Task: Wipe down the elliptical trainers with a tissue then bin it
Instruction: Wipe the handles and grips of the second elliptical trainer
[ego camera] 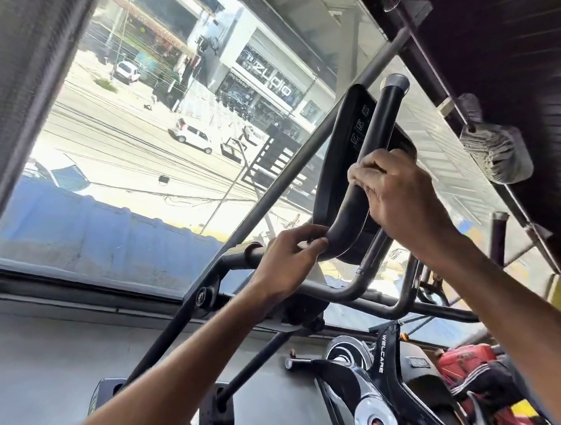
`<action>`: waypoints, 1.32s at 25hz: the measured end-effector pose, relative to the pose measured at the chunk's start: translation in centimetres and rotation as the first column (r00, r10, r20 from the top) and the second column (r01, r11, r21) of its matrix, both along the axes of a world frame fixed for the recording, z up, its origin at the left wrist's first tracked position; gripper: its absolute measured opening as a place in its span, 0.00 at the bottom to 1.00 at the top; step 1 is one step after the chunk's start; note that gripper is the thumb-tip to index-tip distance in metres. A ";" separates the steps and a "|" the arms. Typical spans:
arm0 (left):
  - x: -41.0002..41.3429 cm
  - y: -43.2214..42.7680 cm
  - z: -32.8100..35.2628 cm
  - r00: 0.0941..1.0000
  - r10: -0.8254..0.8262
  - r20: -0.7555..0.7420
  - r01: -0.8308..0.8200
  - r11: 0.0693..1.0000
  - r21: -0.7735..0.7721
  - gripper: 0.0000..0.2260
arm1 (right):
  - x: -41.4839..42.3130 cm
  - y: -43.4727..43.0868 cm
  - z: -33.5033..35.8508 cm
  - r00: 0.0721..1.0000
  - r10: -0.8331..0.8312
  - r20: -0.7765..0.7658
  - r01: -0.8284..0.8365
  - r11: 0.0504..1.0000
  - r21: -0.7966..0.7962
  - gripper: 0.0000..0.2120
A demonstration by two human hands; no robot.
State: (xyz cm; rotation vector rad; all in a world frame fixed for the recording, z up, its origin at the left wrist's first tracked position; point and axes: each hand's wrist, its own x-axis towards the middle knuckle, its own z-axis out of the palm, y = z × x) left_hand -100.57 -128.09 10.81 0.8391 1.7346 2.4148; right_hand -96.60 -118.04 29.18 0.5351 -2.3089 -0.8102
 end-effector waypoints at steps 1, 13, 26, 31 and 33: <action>0.0 -0.1 0.2 1.000 0.002 -0.003 -0.002 1.000 -0.011 0.18 | 0.8 0.0 -1.1 0.999 0.028 0.036 -0.028 1.000 -0.005 0.10; 0.3 -0.6 0.6 0.999 -0.005 -0.032 0.004 1.000 -0.029 0.17 | 3.4 1.9 -8.8 0.947 0.109 -0.301 -0.229 0.888 -0.399 0.07; 1.6 0.0 2.6 0.962 0.225 -0.158 -0.241 0.966 -0.091 0.12 | 1.2 1.8 -19.1 0.938 0.053 -0.343 -0.312 -0.308 -0.899 0.14; 2.1 1.2 2.9 0.904 0.349 -0.248 -0.389 0.911 -0.135 0.13 | -0.3 4.2 -20.7 0.906 0.223 -0.360 -0.236 -0.439 -0.867 0.12; 2.3 1.8 2.6 0.852 0.429 -0.299 -0.485 0.863 -0.143 0.11 | -1.0 5.0 -21.3 0.902 0.261 -0.344 -0.188 -0.480 -0.857 0.10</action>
